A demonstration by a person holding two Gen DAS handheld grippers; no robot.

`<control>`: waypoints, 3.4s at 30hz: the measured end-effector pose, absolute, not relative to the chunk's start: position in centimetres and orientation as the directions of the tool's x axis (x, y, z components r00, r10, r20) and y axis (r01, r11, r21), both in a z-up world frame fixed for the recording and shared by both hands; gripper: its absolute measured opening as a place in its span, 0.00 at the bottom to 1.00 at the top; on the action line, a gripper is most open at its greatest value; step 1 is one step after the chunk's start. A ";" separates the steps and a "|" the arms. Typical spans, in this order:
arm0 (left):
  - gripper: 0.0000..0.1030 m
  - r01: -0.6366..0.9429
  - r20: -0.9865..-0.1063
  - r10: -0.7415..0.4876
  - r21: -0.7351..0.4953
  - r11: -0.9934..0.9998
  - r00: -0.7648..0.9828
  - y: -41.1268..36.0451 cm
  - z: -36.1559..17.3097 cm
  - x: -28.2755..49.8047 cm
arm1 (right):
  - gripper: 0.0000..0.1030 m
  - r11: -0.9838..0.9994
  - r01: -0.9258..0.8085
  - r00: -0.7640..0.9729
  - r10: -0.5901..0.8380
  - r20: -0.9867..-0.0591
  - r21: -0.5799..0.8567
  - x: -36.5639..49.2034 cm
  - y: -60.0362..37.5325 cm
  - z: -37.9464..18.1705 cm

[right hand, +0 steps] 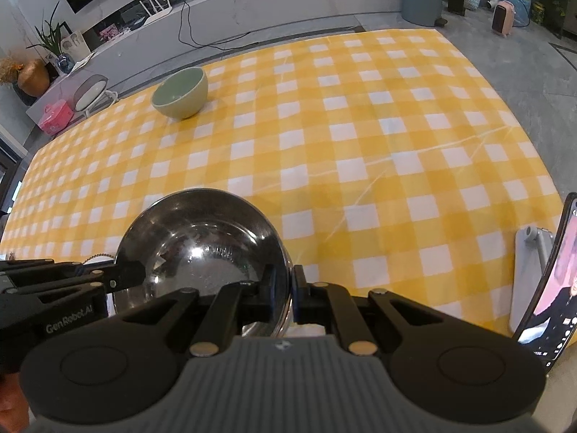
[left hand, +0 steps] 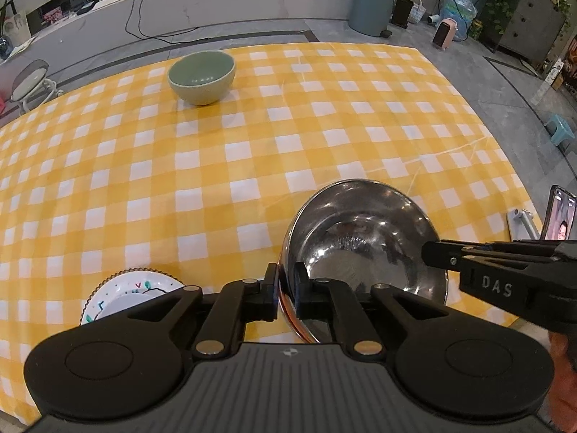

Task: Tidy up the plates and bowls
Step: 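Open both grippers and release the orange bowl, then move both grippers toward the pale green bowl, then close both grippers on the pale green bowl rim, then lift the pale green bowl with both grippers and carry it to the orange bowl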

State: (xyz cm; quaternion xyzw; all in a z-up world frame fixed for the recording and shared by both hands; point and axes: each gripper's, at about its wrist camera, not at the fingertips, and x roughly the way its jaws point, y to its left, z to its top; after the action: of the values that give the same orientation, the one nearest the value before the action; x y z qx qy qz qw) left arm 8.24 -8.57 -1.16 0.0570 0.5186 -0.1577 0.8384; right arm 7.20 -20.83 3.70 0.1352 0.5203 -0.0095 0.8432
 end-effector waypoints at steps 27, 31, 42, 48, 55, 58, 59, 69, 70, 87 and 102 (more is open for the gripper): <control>0.51 0.268 -0.783 -0.210 -0.058 0.962 0.585 -3.3 0.5 11.0 | 0.60 0.929 0.135 0.670 0.171 -0.722 0.345 8.8 -20.1 5.6; 0.52 0.239 -0.786 -0.188 -0.052 0.970 0.589 -2.0 -0.1 12.5 | 0.63 0.922 0.148 0.667 0.175 -0.725 0.359 10.4 -19.6 5.1; 0.52 0.183 -0.783 -0.151 -0.049 0.982 0.604 -0.1 -1.9 18.0 | 0.67 0.895 0.175 0.650 0.207 -0.731 0.410 16.2 -18.6 4.0; 0.61 0.186 -0.744 -0.194 -0.095 0.978 0.640 0.7 -1.1 21.8 | 0.67 0.904 0.185 0.643 0.184 -0.743 0.385 21.1 -18.6 4.2; 0.61 0.121 -0.714 -0.186 -0.141 0.983 0.675 1.4 -1.0 27.4 | 0.64 0.917 0.187 0.608 0.173 -0.775 0.352 27.5 -17.2 3.5; 0.59 0.108 -0.728 -0.182 -0.147 0.983 0.661 1.4 -2.1 29.2 | 0.59 0.923 0.191 0.592 0.164 -0.789 0.335 29.9 -15.9 2.7; 0.58 0.104 -0.734 -0.171 -0.137 0.985 0.658 1.3 -2.6 29.6 | 0.57 0.925 0.192 0.585 0.162 -0.795 0.329 30.6 -15.5 2.4; 0.47 -0.002 -0.777 -0.191 -0.240 0.971 0.600 2.1 -6.4 32.8 | 0.30 0.898 0.259 0.535 0.173 -0.827 0.355 35.4 -13.0 -1.6; 0.47 0.001 -0.780 -0.188 -0.233 0.972 0.597 2.0 -6.4 33.0 | 0.29 0.897 0.266 0.525 0.173 -0.833 0.354 35.7 -12.8 -2.0; 0.08 -0.001 -0.816 -0.217 -0.257 0.966 0.536 1.2 -7.5 34.2 | 0.14 0.887 0.260 0.553 0.187 -0.812 0.381 36.3 -12.1 -4.5; 0.08 0.010 -0.806 -0.241 -0.280 0.960 0.541 3.7 -4.5 28.2 | 0.11 0.857 0.301 0.511 0.226 -0.830 0.418 31.6 -11.0 -1.3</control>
State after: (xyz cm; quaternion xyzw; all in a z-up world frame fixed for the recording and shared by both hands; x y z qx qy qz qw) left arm 28.15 3.75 -4.46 -0.1219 0.4736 -0.0720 0.8693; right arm 31.55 -10.98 -1.32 0.2665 0.4941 -0.0228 0.8273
